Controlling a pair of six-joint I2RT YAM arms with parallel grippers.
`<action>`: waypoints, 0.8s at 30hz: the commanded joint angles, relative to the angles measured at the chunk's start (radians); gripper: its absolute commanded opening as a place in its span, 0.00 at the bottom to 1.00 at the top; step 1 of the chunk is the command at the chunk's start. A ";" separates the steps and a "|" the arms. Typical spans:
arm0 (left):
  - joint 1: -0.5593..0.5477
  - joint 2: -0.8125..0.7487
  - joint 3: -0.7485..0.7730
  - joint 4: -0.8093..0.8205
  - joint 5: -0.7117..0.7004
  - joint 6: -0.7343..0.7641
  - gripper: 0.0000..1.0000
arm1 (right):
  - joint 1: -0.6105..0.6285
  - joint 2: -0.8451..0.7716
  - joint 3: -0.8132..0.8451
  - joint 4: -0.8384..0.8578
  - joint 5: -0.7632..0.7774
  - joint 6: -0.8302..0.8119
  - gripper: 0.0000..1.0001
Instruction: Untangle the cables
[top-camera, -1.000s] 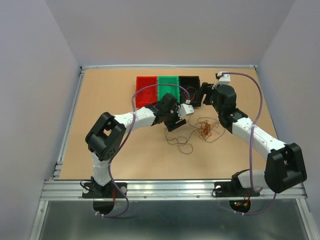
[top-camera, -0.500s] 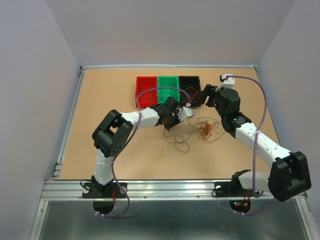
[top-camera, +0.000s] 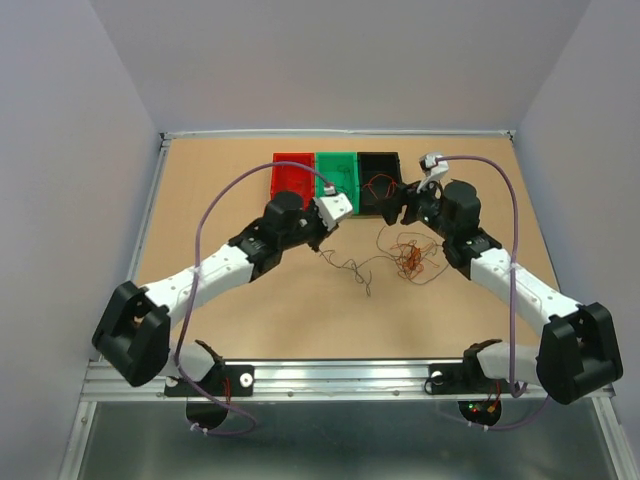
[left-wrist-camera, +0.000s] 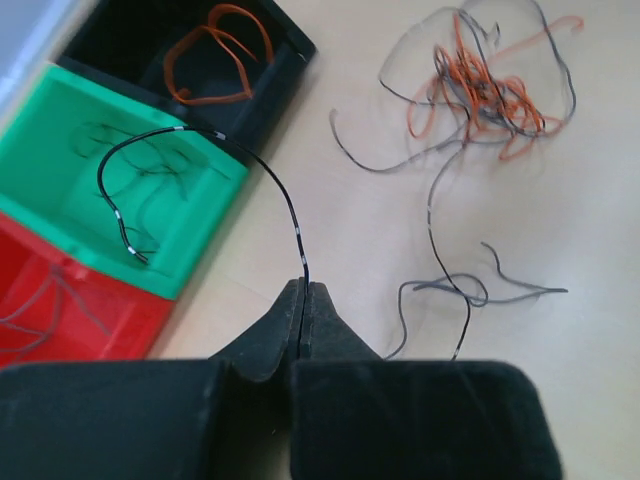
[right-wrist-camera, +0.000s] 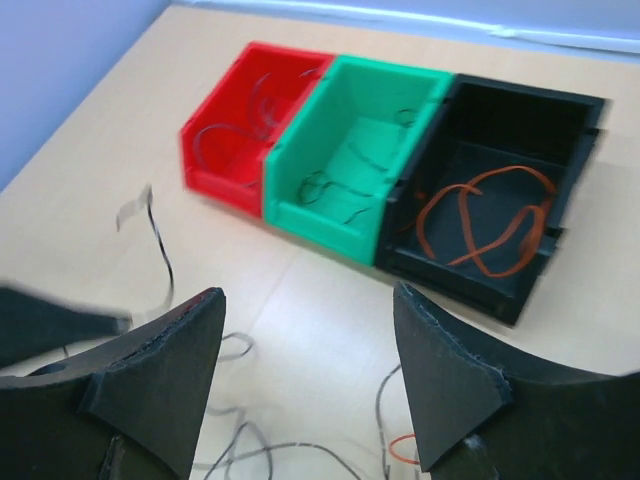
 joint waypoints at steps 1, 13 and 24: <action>0.072 -0.151 -0.100 0.230 0.064 -0.088 0.00 | 0.007 -0.013 -0.040 0.092 -0.353 -0.056 0.74; 0.210 -0.361 -0.114 0.269 0.218 -0.171 0.00 | 0.031 0.195 0.001 0.219 -0.743 -0.087 0.78; 0.211 -0.333 0.246 0.143 0.242 -0.254 0.00 | 0.105 0.393 0.139 0.128 -0.692 -0.179 0.79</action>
